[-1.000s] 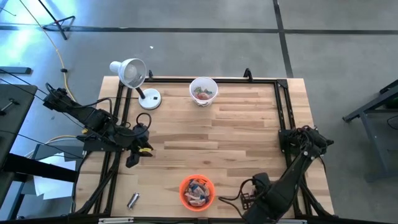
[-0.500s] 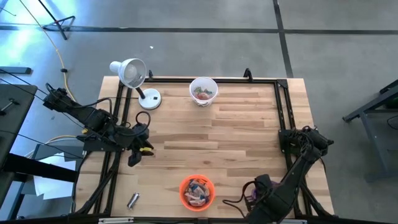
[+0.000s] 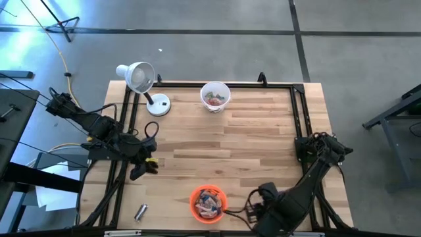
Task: Organize candy in baskets
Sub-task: Put the dark brown chocolate bar into the dark purple bucket
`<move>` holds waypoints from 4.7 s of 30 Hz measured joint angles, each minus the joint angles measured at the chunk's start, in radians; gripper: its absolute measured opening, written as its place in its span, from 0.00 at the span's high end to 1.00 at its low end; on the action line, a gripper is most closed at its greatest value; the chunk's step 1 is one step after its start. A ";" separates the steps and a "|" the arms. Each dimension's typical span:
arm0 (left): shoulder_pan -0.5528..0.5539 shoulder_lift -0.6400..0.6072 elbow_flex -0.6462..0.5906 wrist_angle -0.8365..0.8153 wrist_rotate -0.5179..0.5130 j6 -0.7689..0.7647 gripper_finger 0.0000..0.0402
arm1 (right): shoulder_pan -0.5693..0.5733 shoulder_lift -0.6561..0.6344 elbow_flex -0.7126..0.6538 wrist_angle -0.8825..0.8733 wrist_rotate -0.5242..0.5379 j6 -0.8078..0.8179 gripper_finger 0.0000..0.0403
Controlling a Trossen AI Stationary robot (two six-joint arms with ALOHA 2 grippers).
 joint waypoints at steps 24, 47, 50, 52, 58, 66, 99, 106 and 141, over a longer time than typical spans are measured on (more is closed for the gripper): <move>-0.507 0.138 0.000 0.070 -0.102 -0.678 0.71 | -0.120 0.000 0.372 0.047 0.580 -0.427 0.57; -0.618 0.422 0.000 -0.064 -0.149 -0.827 0.71 | -0.198 0.000 0.372 0.052 0.357 -0.426 0.57; -0.639 0.450 0.000 -0.090 -0.060 -0.851 0.71 | -0.198 0.000 0.372 0.052 0.357 -0.426 0.57; -0.664 0.475 0.000 -0.083 -0.054 -0.872 0.71 | -0.199 0.000 0.372 0.052 0.358 -0.426 0.57; -0.715 0.576 0.000 0.073 -0.101 -0.895 0.71 | -0.198 0.000 0.372 0.052 0.358 -0.426 0.57; -0.717 0.660 0.000 0.217 -0.133 -0.895 0.67 | -0.198 0.000 0.372 0.052 0.358 -0.426 0.57; -0.688 0.788 -0.001 0.173 -0.109 -0.936 0.46 | -0.198 0.000 0.372 0.052 0.358 -0.426 0.57; -0.688 0.850 0.005 0.167 -0.100 -0.947 0.46 | -0.198 0.000 0.372 0.052 0.358 -0.426 0.57; -0.557 0.582 -0.003 0.114 -0.247 -0.786 0.95 | -0.198 0.001 0.372 0.059 0.358 -0.426 0.57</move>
